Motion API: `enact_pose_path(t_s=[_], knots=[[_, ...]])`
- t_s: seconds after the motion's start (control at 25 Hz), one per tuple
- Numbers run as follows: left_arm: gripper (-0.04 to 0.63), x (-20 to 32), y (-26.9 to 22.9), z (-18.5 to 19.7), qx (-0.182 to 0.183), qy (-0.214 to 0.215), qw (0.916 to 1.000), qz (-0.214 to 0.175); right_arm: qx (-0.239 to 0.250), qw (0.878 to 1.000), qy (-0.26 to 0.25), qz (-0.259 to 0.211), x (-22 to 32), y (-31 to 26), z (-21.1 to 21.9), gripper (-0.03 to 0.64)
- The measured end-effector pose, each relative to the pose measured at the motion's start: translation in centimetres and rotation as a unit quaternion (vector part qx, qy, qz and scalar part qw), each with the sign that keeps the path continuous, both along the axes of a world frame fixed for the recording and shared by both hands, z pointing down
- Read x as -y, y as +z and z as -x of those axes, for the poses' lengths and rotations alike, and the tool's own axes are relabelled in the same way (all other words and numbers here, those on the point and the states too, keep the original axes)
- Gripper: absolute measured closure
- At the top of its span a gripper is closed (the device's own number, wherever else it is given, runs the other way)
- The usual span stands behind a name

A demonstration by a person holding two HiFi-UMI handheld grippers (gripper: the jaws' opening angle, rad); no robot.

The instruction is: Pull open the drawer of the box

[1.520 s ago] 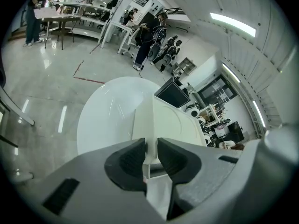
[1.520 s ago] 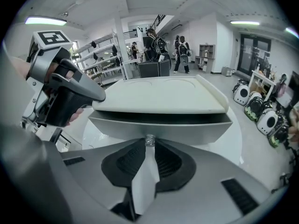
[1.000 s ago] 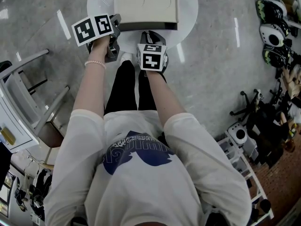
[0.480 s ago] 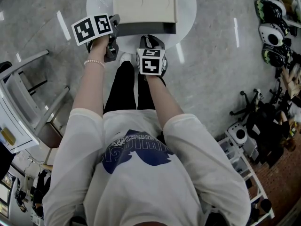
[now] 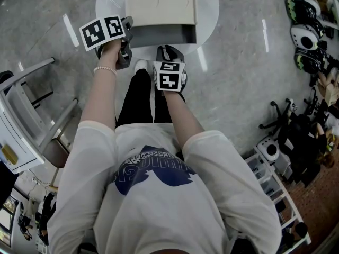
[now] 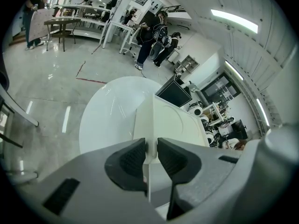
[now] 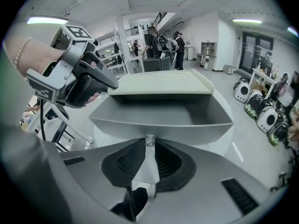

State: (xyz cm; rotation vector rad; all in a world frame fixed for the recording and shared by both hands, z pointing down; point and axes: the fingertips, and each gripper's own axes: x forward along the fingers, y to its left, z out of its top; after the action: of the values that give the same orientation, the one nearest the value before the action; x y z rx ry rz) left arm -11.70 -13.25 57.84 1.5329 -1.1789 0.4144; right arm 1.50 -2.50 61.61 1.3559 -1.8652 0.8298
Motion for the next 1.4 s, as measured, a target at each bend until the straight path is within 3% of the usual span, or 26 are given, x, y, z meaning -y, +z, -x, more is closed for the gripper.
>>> enact_pose_path(t_s=[0.8, 1.4], knots=[[0.508, 0.00, -0.07, 0.01, -0.001, -0.002, 1.0000, 0.004, -0.005, 1.000, -0.007, -0.004, -0.03, -0.24, 0.09, 0.558], [0.499, -0.19, 0.02, -0.22, -0.033, -0.007, 0.9994, 0.006, -0.006, 1.000, -0.007, -0.005, -0.16, -0.37, 0.00, 0.558]])
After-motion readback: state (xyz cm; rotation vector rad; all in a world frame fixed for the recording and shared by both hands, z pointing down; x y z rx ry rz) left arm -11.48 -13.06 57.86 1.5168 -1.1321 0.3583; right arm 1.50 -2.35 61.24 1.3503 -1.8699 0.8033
